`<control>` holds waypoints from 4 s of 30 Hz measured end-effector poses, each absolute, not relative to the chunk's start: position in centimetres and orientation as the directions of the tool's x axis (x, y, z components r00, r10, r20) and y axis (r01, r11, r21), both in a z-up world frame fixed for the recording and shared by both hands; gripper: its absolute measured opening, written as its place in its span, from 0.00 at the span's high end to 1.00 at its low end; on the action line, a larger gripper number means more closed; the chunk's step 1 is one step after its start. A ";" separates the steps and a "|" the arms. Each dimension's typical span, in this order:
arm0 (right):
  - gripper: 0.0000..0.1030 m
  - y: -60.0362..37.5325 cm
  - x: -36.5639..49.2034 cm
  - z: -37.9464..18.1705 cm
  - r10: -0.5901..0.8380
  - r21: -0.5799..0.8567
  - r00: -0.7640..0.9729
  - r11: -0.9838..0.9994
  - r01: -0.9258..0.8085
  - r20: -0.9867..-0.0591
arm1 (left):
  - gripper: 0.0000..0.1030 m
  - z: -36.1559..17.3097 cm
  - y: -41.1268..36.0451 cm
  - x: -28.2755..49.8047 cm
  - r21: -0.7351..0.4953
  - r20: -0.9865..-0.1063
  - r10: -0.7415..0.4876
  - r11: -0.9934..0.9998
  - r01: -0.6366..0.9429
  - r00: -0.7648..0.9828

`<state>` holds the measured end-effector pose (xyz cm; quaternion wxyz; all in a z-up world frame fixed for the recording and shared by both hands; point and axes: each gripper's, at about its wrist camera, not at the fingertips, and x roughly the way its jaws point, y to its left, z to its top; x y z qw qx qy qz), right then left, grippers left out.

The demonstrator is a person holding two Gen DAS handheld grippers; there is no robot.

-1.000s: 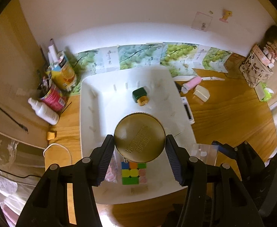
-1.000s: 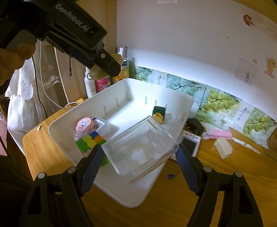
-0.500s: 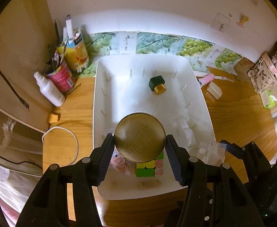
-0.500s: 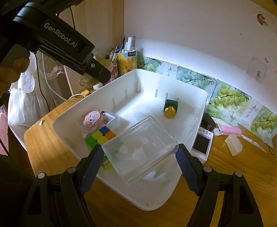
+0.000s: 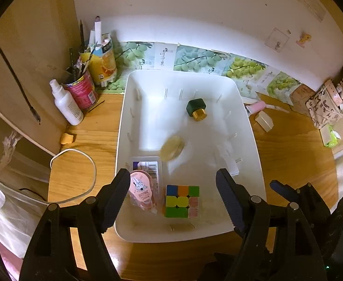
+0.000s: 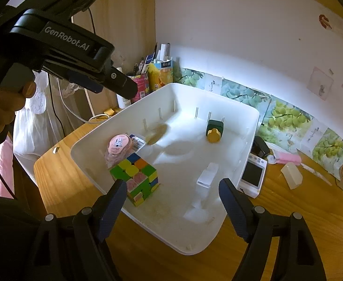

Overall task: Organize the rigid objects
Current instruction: 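Release the gold tin into the tray with the left tool while the right releases the clear box, then withdraw both open tools from the tray, then close the right tool on the beige pentagonal block while the left tool approaches the white device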

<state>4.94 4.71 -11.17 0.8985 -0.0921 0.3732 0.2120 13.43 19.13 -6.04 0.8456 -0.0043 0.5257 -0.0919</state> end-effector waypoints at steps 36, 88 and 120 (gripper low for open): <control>0.21 -13.7 5.8 -10.8 0.320 0.068 0.619 0.916 -0.395 -0.717 | 0.24 -6.7 3.6 8.6 0.024 -0.891 -0.008 0.998 0.066 0.453; 0.21 -18.0 23.7 -19.4 0.322 0.090 0.501 0.897 -0.432 -0.804 | 0.24 -17.1 -8.4 13.1 0.183 -0.783 0.198 0.979 -0.086 0.590; 0.54 -19.0 24.2 -20.6 0.331 0.105 0.452 0.884 -0.456 -0.828 | 0.23 -19.1 -7.4 17.3 0.228 -0.817 0.330 0.938 -0.262 0.473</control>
